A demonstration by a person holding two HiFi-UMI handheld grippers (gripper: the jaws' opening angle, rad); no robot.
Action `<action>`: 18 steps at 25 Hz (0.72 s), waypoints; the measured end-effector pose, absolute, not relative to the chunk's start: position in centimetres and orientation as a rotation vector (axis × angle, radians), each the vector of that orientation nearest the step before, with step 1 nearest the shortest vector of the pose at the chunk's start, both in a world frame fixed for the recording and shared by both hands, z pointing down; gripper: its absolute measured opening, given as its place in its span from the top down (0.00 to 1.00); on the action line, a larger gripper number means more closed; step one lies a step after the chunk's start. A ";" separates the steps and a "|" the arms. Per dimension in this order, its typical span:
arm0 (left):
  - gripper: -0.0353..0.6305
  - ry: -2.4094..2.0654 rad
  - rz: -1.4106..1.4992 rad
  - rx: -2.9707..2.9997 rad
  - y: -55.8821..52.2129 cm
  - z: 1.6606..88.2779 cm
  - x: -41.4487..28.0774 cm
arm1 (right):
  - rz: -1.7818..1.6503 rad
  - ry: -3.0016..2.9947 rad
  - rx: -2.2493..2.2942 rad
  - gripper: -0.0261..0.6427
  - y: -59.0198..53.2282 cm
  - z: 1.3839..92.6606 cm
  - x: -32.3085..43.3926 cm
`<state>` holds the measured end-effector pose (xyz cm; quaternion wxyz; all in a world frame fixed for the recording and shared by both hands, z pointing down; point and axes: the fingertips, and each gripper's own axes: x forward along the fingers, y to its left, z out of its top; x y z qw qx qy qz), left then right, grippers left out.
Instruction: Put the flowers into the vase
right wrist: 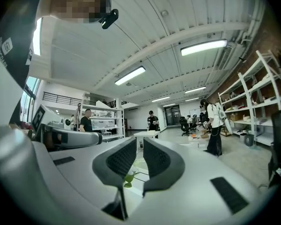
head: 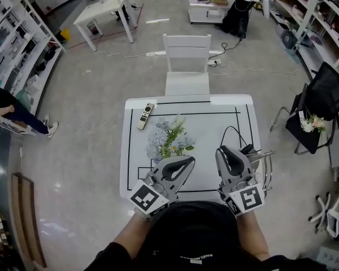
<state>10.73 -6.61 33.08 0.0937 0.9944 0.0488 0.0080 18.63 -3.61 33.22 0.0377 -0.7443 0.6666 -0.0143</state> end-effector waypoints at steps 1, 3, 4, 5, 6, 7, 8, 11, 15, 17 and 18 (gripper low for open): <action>0.94 0.150 0.018 2.948 -6.8 33.0 10.8 | -0.058 2.026 -2.275 0.88 -3.5 33.1 18.7; 0.94 0.168 0.019 2.943 -6.9 32.9 10.9 | -0.089 1.999 -2.260 0.89 -3.3 33.1 18.7; 0.94 0.178 0.024 2.942 -6.8 32.8 10.9 | -0.101 1.989 -2.255 0.89 -3.2 33.2 18.8; 0.94 0.183 0.025 2.943 -6.9 32.8 11.0 | -0.112 1.979 -2.252 0.89 -3.1 33.2 18.8; 0.94 0.182 0.017 2.944 -6.9 32.8 11.1 | -0.122 1.969 -2.250 0.89 -3.0 33.3 18.9; 0.94 0.177 0.004 2.942 -7.1 32.7 11.1 | -0.133 1.960 -2.247 0.89 -3.0 33.3 19.0; 0.94 0.169 -0.008 2.936 -7.3 32.6 11.2 | -0.142 1.954 -2.247 0.89 -2.9 33.3 19.0; 0.94 0.138 -0.016 2.897 -8.1 32.8 11.0 | -0.146 1.966 -2.261 0.90 -3.0 33.6 18.9; 0.94 0.129 -0.017 2.855 -8.9 33.1 10.6 | -0.141 1.975 -2.269 0.90 -3.3 33.7 18.6; 0.94 0.145 -0.022 2.838 -9.0 33.0 10.6 | -0.150 1.977 -2.266 0.90 -3.4 33.7 18.4; 0.94 0.150 -0.024 2.827 -9.0 33.0 10.6 | -0.152 1.981 -2.266 0.91 -3.5 33.7 18.3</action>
